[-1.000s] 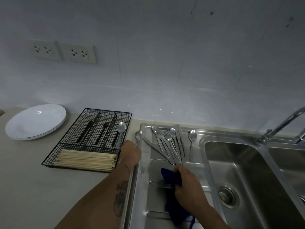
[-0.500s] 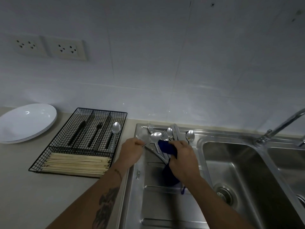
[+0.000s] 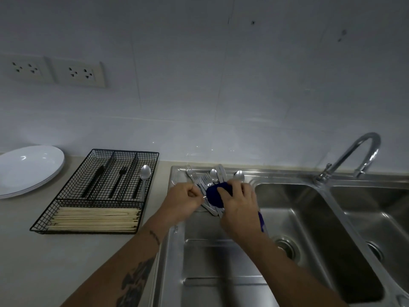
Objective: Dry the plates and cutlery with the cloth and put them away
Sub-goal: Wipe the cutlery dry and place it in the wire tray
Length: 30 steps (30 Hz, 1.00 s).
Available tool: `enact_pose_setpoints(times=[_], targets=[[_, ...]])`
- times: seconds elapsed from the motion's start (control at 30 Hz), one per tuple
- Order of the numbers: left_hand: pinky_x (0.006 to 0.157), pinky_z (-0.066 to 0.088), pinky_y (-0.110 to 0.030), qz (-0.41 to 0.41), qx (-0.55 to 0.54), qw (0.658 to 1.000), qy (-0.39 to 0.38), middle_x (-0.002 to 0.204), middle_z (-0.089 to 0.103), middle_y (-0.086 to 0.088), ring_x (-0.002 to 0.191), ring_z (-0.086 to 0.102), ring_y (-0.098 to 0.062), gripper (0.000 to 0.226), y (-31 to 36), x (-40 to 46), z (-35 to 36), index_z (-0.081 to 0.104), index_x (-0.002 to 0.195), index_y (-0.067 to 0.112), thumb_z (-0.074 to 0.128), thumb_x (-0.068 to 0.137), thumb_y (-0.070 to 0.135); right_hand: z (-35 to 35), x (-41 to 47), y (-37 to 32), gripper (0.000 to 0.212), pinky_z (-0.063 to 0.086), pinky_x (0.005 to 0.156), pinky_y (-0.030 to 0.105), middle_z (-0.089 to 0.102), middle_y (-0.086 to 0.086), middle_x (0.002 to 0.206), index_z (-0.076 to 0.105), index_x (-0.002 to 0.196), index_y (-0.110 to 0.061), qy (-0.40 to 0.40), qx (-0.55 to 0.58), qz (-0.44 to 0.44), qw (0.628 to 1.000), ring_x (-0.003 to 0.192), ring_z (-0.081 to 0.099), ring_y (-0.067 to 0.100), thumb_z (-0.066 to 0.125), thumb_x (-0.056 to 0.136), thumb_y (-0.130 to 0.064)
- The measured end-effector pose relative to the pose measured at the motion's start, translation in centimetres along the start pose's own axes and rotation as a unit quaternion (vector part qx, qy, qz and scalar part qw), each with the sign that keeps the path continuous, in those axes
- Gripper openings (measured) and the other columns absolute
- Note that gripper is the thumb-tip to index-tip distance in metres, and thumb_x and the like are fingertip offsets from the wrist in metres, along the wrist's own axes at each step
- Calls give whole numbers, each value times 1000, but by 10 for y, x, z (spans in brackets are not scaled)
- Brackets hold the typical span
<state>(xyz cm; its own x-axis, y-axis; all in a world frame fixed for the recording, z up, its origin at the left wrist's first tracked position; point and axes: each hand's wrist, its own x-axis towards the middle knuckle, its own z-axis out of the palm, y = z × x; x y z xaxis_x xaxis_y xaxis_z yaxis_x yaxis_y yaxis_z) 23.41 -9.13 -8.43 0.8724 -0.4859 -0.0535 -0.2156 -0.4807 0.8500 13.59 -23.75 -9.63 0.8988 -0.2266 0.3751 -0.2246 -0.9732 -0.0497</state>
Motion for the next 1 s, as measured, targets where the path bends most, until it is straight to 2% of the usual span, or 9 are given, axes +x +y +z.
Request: enact_pose_setpoints(times=[0.1,0.2,0.3,0.4,0.53,0.67,0.83,0.9,1.0], targets=[[58,48,-19,32,32,999,-12,70,65,6,65,60,-7,14,4,-11,3,67,76,20,72,79,8,-8,-7,8,62,47,82,43,52,10,120,64,112,-16,-26,-25,-9,999,102,49,31,76,51,-17],[60,44,-22,52,90,994,-10,68,62,12,64,58,-3,27,-3,-21,0,63,69,30,72,77,6,-11,-16,32,50,46,85,44,49,11,123,64,113,-14,-44,-25,76,996,104,47,31,70,63,-13],[69,50,-26,65,131,989,-6,78,65,12,73,61,-7,13,-6,-28,-5,69,76,26,71,80,15,-17,-22,41,50,47,79,40,52,11,113,66,110,-11,0,5,118,993,93,46,27,70,61,-6],[75,52,-29,84,166,983,-9,86,66,11,79,61,-6,9,-5,-31,-6,73,83,24,67,84,18,-25,-24,22,58,47,80,38,52,9,112,63,118,-15,44,63,84,993,93,44,26,69,61,-7],[63,45,-22,64,134,989,-5,76,66,15,73,61,-2,20,6,-32,-5,75,81,23,61,86,9,-20,-37,-1,64,49,78,36,51,7,117,60,123,-22,30,81,25,996,98,47,27,69,61,-10],[59,38,-18,60,135,989,-16,69,62,19,68,57,2,21,7,-38,-3,71,71,21,62,88,13,-11,-49,8,66,47,76,35,52,11,119,60,124,-23,14,90,92,992,97,50,31,70,60,-8],[61,39,-21,42,18,999,-8,59,62,14,61,56,-1,31,4,-42,2,67,62,25,63,88,9,-17,-52,9,74,49,81,36,52,7,121,54,132,-22,27,92,10,995,100,48,26,69,61,-8],[61,39,-22,33,-13,999,-12,54,61,17,57,55,4,32,3,-45,2,67,60,25,64,87,6,-15,-51,21,71,48,83,35,54,4,120,55,131,-24,27,132,57,989,97,46,23,62,63,-4],[61,39,-24,19,-49,998,-45,50,58,16,50,50,5,31,0,-47,4,66,61,23,63,87,8,-16,-50,35,69,39,84,25,56,-4,120,57,128,-28,8,192,94,977,95,41,17,52,66,3]])
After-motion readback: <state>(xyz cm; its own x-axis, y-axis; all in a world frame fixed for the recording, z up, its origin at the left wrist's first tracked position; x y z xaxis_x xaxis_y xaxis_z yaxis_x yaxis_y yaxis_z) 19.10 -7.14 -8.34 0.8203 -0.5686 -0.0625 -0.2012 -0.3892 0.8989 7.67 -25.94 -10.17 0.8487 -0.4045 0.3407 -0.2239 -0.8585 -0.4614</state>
